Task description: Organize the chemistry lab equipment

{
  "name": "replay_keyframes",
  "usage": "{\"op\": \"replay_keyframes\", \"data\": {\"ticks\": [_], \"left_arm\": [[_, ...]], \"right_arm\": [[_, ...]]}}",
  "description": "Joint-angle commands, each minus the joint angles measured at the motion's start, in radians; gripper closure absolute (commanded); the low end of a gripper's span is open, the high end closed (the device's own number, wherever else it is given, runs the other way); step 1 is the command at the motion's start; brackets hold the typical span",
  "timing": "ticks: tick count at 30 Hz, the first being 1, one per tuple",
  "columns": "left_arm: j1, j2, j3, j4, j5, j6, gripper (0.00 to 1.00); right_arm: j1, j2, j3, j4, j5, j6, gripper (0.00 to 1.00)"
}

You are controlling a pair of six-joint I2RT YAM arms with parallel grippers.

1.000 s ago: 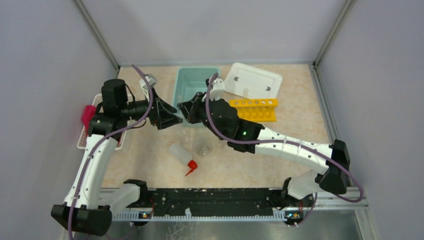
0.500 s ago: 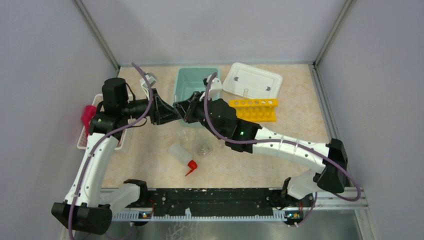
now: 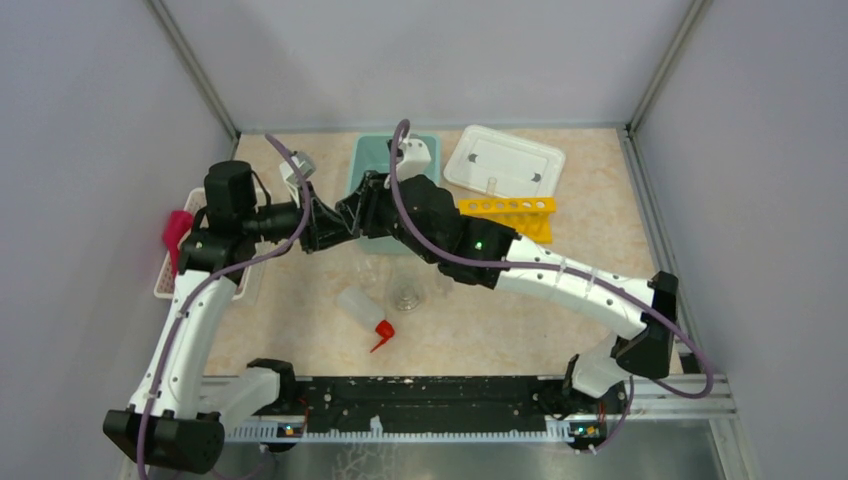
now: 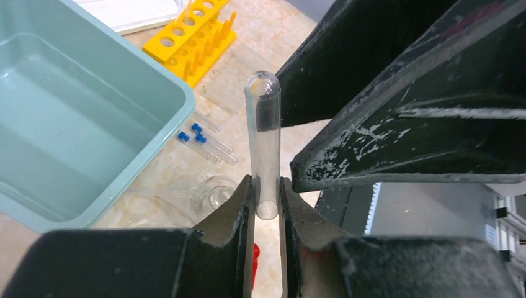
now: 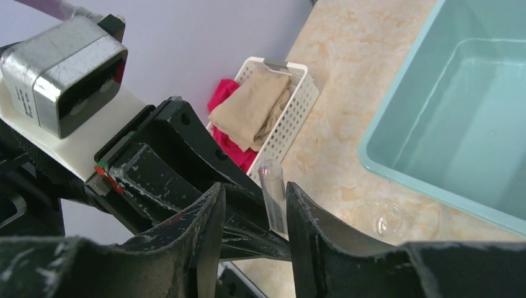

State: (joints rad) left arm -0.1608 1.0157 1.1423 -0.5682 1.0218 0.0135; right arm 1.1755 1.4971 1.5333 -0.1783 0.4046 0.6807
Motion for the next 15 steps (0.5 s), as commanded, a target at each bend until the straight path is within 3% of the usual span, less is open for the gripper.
{"op": "replay_keyframes", "data": {"ticks": [1, 8, 15], "left_arm": [[0.003, -0.028, -0.015, -0.022, -0.015, 0.104, 0.91], [0.003, -0.039, -0.018, -0.025, -0.017, 0.123, 0.9], [0.003, -0.039, -0.017, -0.029, -0.009, 0.128, 0.9]], "right_arm": [[-0.005, 0.026, 0.146, -0.225, -0.021, -0.001, 0.6], [-0.051, 0.062, 0.255, -0.352, -0.103, -0.033, 0.59], [-0.07, 0.101, 0.318, -0.363, -0.201, -0.082, 0.6]]}}
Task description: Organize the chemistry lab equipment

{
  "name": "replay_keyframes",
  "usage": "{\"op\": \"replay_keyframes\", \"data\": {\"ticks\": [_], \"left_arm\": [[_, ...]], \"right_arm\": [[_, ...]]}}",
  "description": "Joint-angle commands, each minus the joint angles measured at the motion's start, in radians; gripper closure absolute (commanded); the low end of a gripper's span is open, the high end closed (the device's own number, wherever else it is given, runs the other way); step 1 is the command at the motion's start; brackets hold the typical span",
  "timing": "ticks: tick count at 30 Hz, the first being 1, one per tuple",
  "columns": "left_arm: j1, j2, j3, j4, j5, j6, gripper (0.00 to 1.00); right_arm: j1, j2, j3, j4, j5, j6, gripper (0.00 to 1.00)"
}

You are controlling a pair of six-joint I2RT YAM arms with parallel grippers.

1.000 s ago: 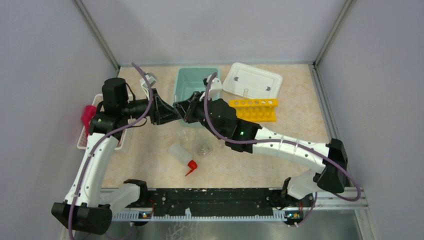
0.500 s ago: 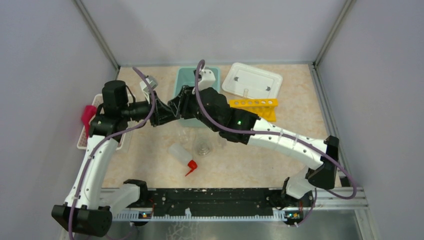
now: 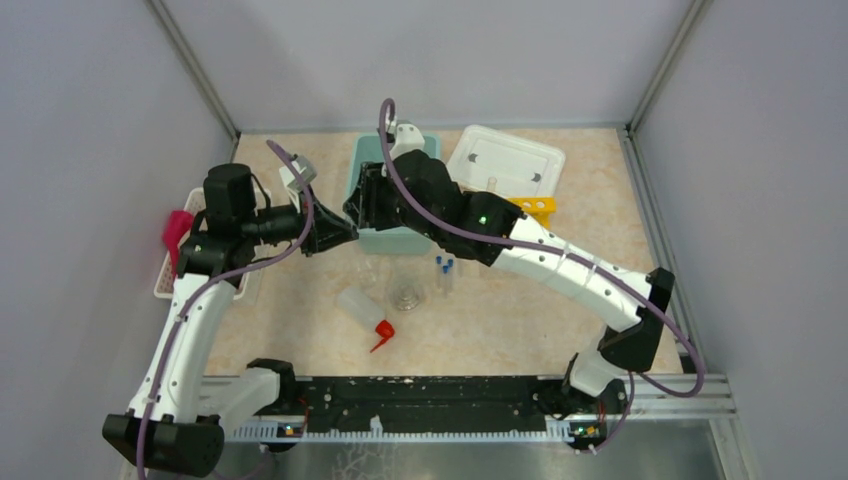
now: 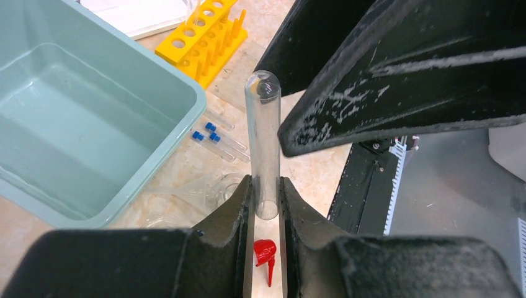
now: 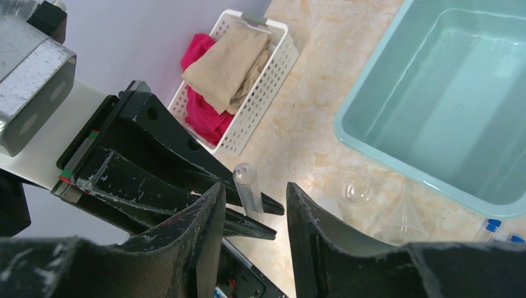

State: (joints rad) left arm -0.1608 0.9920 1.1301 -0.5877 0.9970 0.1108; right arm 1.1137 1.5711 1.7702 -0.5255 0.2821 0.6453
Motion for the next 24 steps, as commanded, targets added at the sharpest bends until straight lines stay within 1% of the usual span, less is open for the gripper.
{"op": "replay_keyframes", "data": {"ticks": [1, 4, 7, 18, 20, 24], "left_arm": [[0.003, -0.015, -0.005, -0.01, 0.015, 0.03, 0.9], [0.003, -0.013, -0.005, -0.016, 0.021, 0.033, 0.9], [0.003, -0.012, -0.006, -0.018, 0.024, 0.036, 0.9], [0.003, -0.008, -0.009, -0.03, 0.022, 0.053, 0.9], [0.003, -0.009, -0.011, -0.03, 0.024, 0.054, 0.9], [0.003, -0.009, -0.01, -0.03, 0.026, 0.054, 0.9]], "right_arm": [[-0.011, 0.04, 0.103, -0.028, -0.087, -0.052, 0.6], [-0.012, 0.079, 0.16, -0.068, -0.094, -0.071, 0.61], [-0.017, 0.099, 0.182, -0.07, -0.101, -0.087, 0.64], [-0.033, 0.123, 0.232, -0.124, -0.108, -0.127, 0.82], [-0.04, 0.125, 0.24, -0.133, -0.113, -0.136, 0.82], [-0.047, 0.125, 0.248, -0.136, -0.114, -0.151, 0.77]]}}
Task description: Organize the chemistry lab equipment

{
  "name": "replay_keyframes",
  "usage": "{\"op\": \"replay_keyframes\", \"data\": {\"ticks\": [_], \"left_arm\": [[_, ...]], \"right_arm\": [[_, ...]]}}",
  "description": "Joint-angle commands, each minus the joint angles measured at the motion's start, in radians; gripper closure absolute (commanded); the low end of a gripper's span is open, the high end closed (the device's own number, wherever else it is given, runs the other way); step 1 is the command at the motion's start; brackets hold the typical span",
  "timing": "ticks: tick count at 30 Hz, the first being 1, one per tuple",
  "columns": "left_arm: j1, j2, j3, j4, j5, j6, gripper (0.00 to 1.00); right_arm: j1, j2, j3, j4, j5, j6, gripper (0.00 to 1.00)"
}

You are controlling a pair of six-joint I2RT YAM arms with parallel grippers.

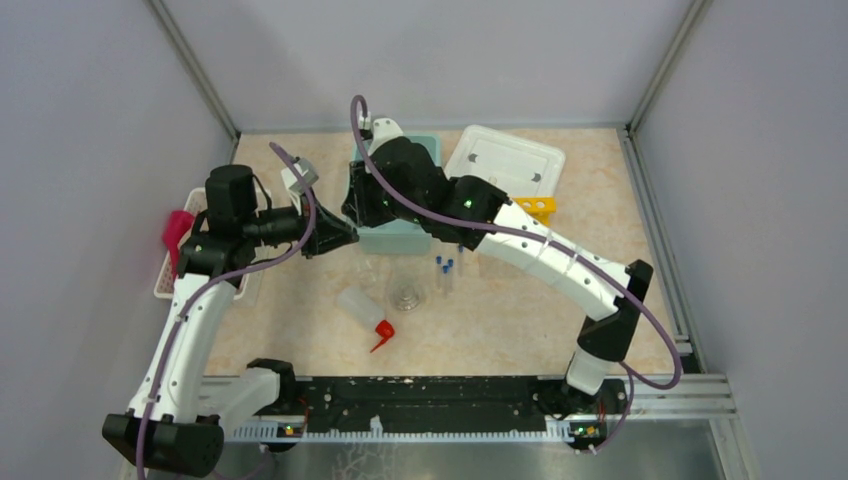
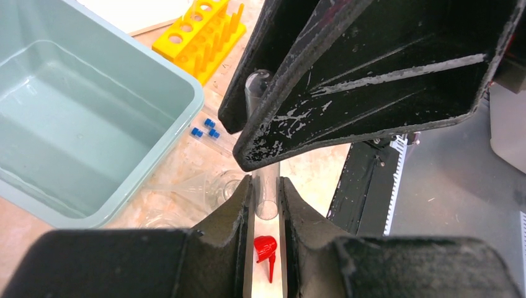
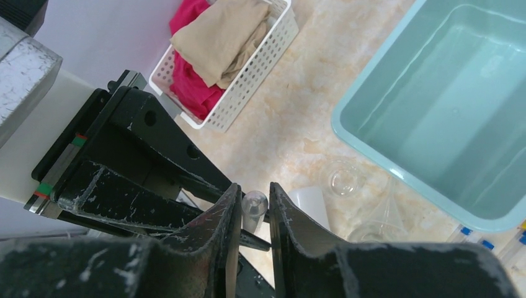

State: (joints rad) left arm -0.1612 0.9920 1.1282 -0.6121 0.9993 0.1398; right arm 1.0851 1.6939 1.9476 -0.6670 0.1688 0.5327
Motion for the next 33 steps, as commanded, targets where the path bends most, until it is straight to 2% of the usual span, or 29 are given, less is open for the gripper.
{"op": "replay_keyframes", "data": {"ticks": [1, 3, 11, 14, 17, 18, 19, 21, 22, 23, 27, 33], "left_arm": [[0.003, -0.01, -0.008, -0.005, 0.025, 0.023, 0.9], [0.003, -0.012, -0.008, -0.006, 0.027, 0.022, 0.9], [0.003, -0.013, -0.002, -0.007, 0.027, 0.02, 0.9], [0.003, -0.011, 0.003, -0.008, 0.026, 0.021, 0.9], [0.003, -0.008, 0.004, -0.009, 0.022, 0.019, 0.89], [0.003, -0.008, 0.005, -0.009, 0.016, 0.018, 0.85], [0.003, -0.007, 0.006, -0.009, 0.008, 0.015, 0.77], [0.003, -0.002, 0.009, -0.009, -0.023, 0.005, 0.42], [0.003, 0.0, 0.01, -0.006, -0.039, -0.004, 0.15], [0.003, 0.001, 0.011, -0.002, -0.06, -0.016, 0.03], [0.003, 0.004, 0.014, 0.027, -0.146, -0.069, 0.01], [0.004, 0.052, 0.036, 0.01, -0.209, -0.106, 0.01]], "right_arm": [[-0.02, 0.006, 0.08, 0.001, -0.003, -0.044, 0.75], [-0.022, 0.021, 0.103, -0.015, 0.001, -0.052, 0.72], [-0.022, 0.058, 0.139, -0.041, -0.014, -0.061, 0.72], [-0.022, 0.059, 0.142, -0.042, -0.014, -0.061, 0.77], [-0.024, 0.056, 0.15, -0.053, -0.002, -0.062, 0.88], [-0.027, 0.051, 0.149, -0.057, 0.004, -0.063, 0.93], [-0.03, 0.046, 0.148, -0.062, 0.012, -0.064, 0.99], [-0.033, 0.019, 0.131, -0.072, 0.052, -0.071, 1.0], [-0.035, -0.002, 0.109, -0.073, 0.084, -0.079, 1.0], [-0.036, -0.031, 0.07, -0.068, 0.12, -0.09, 1.0], [-0.056, -0.195, -0.165, -0.012, 0.327, -0.125, 1.0], [-0.213, -0.459, -0.583, 0.07, 0.439, -0.088, 1.0]]}}
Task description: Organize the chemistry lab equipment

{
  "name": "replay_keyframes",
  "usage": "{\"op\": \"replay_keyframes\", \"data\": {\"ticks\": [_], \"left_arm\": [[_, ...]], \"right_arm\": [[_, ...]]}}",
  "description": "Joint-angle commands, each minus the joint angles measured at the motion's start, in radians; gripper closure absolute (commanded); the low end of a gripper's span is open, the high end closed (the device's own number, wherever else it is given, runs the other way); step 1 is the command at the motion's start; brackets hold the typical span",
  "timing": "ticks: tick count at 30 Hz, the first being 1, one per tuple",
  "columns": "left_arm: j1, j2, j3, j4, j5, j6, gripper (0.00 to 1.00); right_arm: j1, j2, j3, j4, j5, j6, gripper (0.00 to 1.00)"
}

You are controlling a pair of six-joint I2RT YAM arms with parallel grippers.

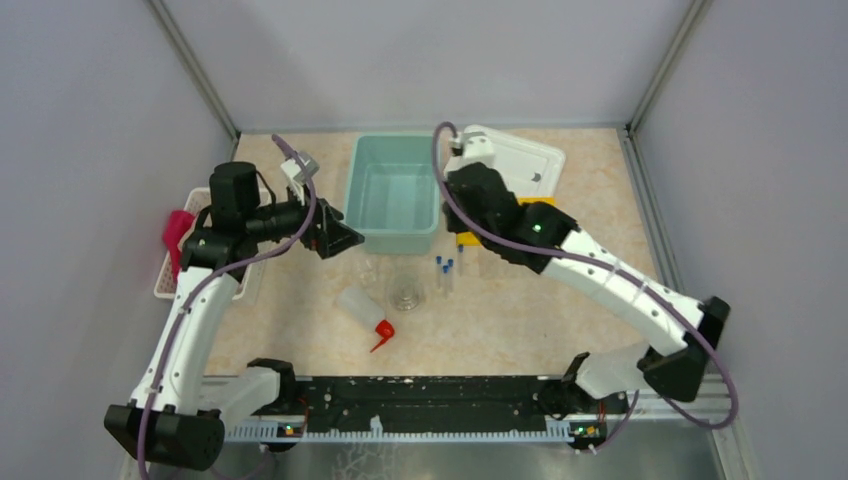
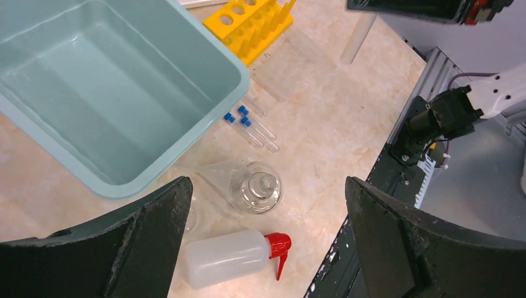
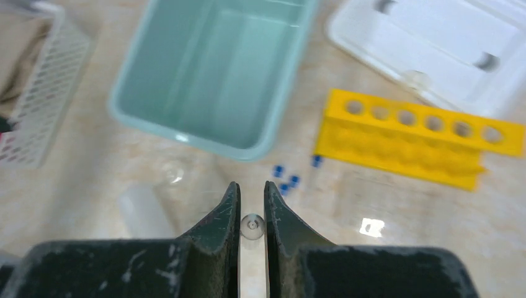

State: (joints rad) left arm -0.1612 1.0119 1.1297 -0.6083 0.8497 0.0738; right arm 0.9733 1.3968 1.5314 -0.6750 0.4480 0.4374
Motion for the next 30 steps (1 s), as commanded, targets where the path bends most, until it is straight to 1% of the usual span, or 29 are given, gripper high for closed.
{"op": "replay_keyframes", "data": {"ticks": [1, 5, 11, 17, 21, 26, 30], "left_arm": [[0.005, 0.041, 0.037, 0.004, -0.068, -0.046, 0.01], [0.005, 0.06, 0.042, 0.004, -0.092, -0.067, 0.01], [0.005, 0.055, 0.044, 0.001, -0.107, -0.072, 0.01], [0.005, 0.057, 0.044, -0.001, -0.109, -0.072, 0.01], [0.005, 0.057, 0.042, 0.002, -0.109, -0.072, 0.01], [0.005, 0.057, 0.046, 0.005, -0.098, -0.072, 0.01], [0.005, 0.059, 0.046, 0.006, -0.095, -0.072, 0.01]], "right_arm": [[-0.137, -0.193, -0.23, 0.093, 0.172, 0.013, 1.0], [-0.246, -0.273, -0.436, 0.188, 0.276, 0.009, 1.0], [-0.281, -0.229, -0.52, 0.324, 0.416, -0.051, 1.0], [-0.345, -0.171, -0.575, 0.506, 0.407, -0.091, 1.0], [-0.396, -0.13, -0.604, 0.583, 0.369, -0.08, 1.0], [-0.42, -0.103, -0.655, 0.699, 0.34, -0.095, 1.0], [-0.433, -0.074, -0.662, 0.741, 0.324, -0.091, 1.0]]}}
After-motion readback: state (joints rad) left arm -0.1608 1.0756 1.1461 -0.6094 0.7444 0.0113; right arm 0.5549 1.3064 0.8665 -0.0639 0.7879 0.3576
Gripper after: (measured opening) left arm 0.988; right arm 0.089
